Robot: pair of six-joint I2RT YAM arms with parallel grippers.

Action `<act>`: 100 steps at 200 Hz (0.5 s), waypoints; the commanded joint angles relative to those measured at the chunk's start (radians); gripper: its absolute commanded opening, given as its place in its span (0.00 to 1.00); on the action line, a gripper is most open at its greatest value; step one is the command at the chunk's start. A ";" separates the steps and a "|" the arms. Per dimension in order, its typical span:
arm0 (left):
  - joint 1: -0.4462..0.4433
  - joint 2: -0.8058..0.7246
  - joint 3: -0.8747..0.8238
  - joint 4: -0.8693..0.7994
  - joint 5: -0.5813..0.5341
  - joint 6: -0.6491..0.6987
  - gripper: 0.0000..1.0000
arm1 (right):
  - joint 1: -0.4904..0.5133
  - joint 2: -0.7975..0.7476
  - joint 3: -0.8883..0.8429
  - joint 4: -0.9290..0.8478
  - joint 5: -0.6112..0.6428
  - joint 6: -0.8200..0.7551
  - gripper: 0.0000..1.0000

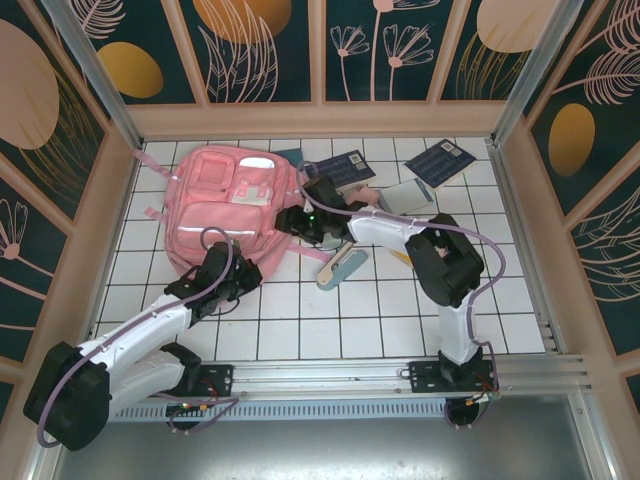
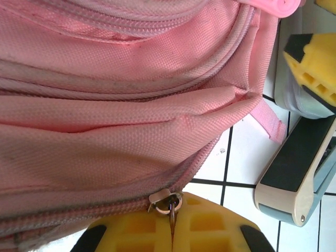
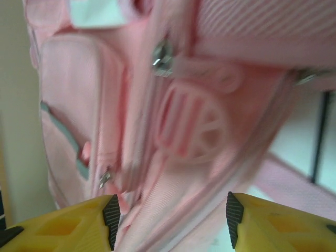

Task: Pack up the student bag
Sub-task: Unzip the student bag at the top-left of the table.

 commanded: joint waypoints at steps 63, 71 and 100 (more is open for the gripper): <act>0.002 0.012 0.047 -0.011 0.015 0.019 0.00 | 0.052 0.093 0.061 -0.048 0.012 0.041 0.10; 0.002 0.009 0.051 -0.028 0.008 0.014 0.00 | 0.045 0.092 0.079 -0.081 0.037 0.025 0.00; 0.004 -0.004 0.083 -0.201 -0.099 -0.022 0.00 | -0.010 0.062 0.118 -0.138 0.109 -0.045 0.00</act>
